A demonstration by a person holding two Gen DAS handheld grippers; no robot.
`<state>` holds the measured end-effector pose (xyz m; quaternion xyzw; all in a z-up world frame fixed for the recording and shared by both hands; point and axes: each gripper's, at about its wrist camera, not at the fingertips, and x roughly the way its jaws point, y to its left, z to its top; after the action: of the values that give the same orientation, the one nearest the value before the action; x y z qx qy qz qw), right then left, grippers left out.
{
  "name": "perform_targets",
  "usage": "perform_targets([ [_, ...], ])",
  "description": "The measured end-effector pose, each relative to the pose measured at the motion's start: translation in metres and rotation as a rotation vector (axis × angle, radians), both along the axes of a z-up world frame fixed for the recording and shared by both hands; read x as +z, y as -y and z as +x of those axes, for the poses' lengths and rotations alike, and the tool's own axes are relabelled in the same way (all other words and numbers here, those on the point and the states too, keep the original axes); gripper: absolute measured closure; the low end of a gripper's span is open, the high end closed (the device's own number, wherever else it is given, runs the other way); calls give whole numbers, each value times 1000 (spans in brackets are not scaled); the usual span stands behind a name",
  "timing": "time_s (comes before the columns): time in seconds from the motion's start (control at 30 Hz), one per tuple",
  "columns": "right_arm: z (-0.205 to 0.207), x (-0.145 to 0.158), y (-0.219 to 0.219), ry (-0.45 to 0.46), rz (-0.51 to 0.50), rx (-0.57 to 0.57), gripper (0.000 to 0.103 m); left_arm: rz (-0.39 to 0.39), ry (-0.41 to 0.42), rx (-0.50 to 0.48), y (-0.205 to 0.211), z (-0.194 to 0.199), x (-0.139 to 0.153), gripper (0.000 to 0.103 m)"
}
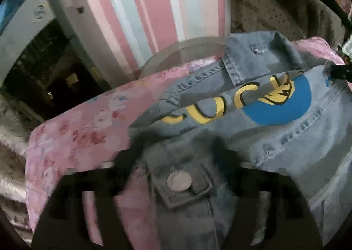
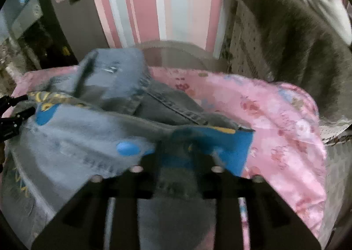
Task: Fold large clothes
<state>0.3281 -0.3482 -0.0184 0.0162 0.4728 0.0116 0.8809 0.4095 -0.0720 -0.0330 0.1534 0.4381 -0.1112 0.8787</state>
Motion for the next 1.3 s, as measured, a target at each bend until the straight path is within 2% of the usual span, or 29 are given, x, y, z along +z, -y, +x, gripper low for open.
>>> perform_targets([
  [0.03,-10,7,-1,28,-12,2,32,-7,32,16,-4,-7,6,3],
  [0.13,-36,25,-8,77,-31,11,28,-49,83,27,-12,-31,20,3],
  [0.2,-53,33,-13,98,-39,4,14,-71,88,34,-13,-45,24,3],
  [0.43,-96,51,-31,167,-121,-17,3,-68,113,35,-10,-87,36,3],
  [0.53,-123,63,-37,214,-134,-65,2,-94,125,27,-15,-112,44,3],
  [0.63,-159,71,-48,256,-94,-94,2,-127,137,33,-24,-141,50,3],
  [0.77,-215,65,-67,309,49,-60,2,-246,177,21,-41,-199,55,3],
  [0.8,-227,59,-73,313,85,-45,2,-254,181,18,-42,-209,54,3],
  [0.87,-241,47,-81,315,93,-65,2,-247,174,9,-43,-228,50,3],
  [0.97,-246,34,-91,294,78,-76,2,-236,186,55,-48,-250,42,3],
  [1.1,-253,29,-98,309,112,-70,2,-236,202,118,-52,-268,36,3],
  [1.23,-261,10,-104,276,161,-37,2,-246,103,152,-49,-267,9,3],
  [1.3,-262,1,-110,242,166,-47,2,-215,82,161,-45,-265,-3,3],
])
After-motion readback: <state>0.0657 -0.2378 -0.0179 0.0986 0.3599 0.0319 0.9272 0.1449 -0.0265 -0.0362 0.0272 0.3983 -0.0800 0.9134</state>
